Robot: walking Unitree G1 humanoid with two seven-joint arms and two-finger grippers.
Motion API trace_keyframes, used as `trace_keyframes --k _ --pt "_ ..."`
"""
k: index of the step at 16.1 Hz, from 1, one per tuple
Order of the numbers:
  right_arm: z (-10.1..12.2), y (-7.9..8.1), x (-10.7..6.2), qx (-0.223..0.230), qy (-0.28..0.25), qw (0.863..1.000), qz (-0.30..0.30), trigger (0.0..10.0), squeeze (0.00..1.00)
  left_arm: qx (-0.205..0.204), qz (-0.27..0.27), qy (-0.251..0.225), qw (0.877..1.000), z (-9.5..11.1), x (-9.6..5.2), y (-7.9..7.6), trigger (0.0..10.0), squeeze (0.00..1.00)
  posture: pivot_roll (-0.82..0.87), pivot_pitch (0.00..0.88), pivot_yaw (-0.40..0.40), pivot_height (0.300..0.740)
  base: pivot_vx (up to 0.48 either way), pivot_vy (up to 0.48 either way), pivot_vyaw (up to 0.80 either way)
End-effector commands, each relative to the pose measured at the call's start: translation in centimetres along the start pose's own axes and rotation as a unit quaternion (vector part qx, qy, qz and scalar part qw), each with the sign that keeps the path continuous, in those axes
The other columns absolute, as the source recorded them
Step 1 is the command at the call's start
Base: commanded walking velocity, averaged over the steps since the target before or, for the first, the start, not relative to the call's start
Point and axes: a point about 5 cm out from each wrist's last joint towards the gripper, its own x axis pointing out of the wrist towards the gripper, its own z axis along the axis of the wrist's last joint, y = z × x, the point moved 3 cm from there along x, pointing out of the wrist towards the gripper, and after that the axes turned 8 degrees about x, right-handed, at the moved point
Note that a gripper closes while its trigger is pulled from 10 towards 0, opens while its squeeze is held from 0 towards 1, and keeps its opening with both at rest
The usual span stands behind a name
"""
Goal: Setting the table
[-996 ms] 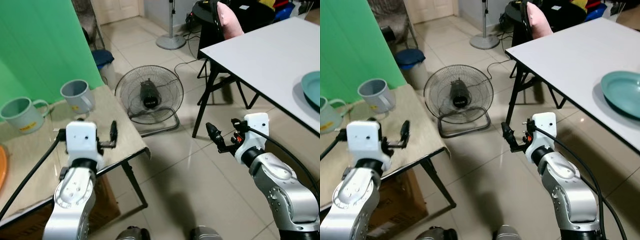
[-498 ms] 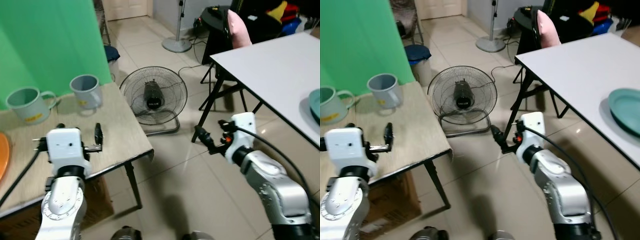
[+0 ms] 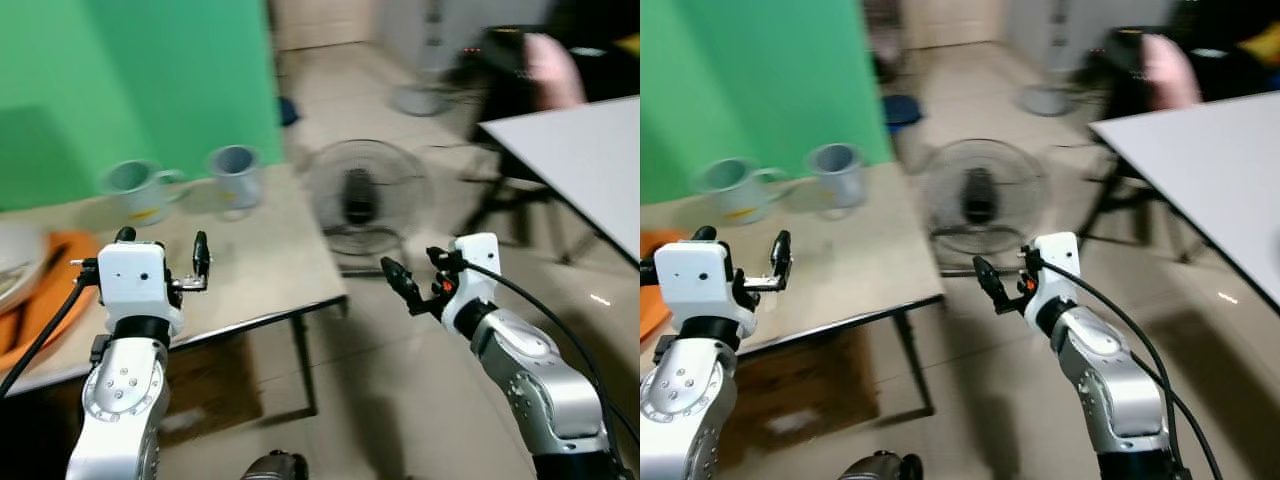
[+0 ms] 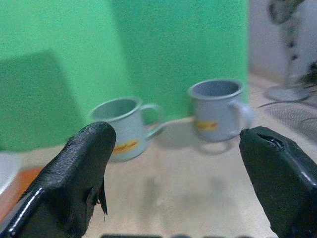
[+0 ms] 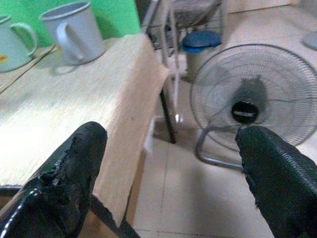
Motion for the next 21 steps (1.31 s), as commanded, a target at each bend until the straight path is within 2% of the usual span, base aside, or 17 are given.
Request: trace_keyframes --k 1,5,8,10,11,12,14,16,19,21 --pt "0.4 -0.4 -0.4 -0.007 -0.011 1.000 -0.009 10.0 0.00 0.002 -0.007 0.008 1.000 -0.4 0.3 -0.2 10.0 0.00 -0.10 0.012 0.084 0.740 0.000 0.000 0.80" --pt "0.2 -1.2 -1.5 -0.012 0.002 1.000 -0.006 10.0 0.00 -0.006 -0.001 0.017 1.000 -0.9 -0.1 -0.3 10.0 0.00 -0.11 0.020 0.066 0.740 0.000 0.000 0.80" --pt "0.2 -1.0 -1.3 -0.007 0.000 1.000 -0.007 10.0 0.00 -0.020 -0.003 0.017 1.000 -0.8 -0.6 -0.5 10.0 0.00 -0.11 0.023 0.057 0.740 0.000 0.000 0.80" --pt "0.4 -0.7 -1.1 -0.004 -0.008 1.000 -0.013 10.0 0.00 -0.011 -0.004 0.006 1.000 -0.4 -0.6 -0.7 10.0 0.00 -0.11 0.027 0.051 0.740 0.000 0.000 0.80" --pt "1.2 -0.7 -0.9 0.011 -0.036 0.999 -0.028 10.0 0.00 -0.014 -0.010 -0.004 1.000 0.3 -0.5 -1.0 10.0 0.00 -0.10 0.027 0.046 0.740 0.000 0.000 0.00" --pt "1.9 -0.5 -0.5 0.002 -0.053 0.998 -0.030 10.0 0.00 -0.018 -0.014 -0.007 1.000 0.6 -0.5 -1.1 10.0 0.00 -0.09 0.025 0.046 0.740 0.000 0.000 0.00" --pt "2.7 -0.2 -0.2 0.012 -0.073 0.997 -0.031 10.0 0.00 -0.016 -0.025 -0.009 1.000 0.8 -0.4 -1.4 10.0 0.00 -0.09 0.024 0.044 0.740 0.129 0.000 0.00" --pt "3.4 0.2 0.4 0.010 -0.079 0.996 -0.033 10.0 0.00 -0.022 -0.045 -0.011 0.999 0.9 -0.2 -1.5 10.0 0.00 -0.08 0.029 0.032 0.740 0.279 0.000 0.00" --pt "3.5 1.1 1.6 0.005 -0.071 0.997 -0.003 10.0 0.00 -0.019 -0.096 -0.009 0.995 1.0 -0.1 -2.1 10.0 0.00 -0.06 0.033 0.011 0.740 0.299 0.000 0.00" --pt "3.4 1.2 2.1 0.001 -0.060 0.998 0.000 10.0 0.00 -0.020 -0.095 -0.010 0.995 1.1 0.0 -1.9 10.0 0.00 -0.06 0.028 0.007 0.740 0.298 0.000 0.00"
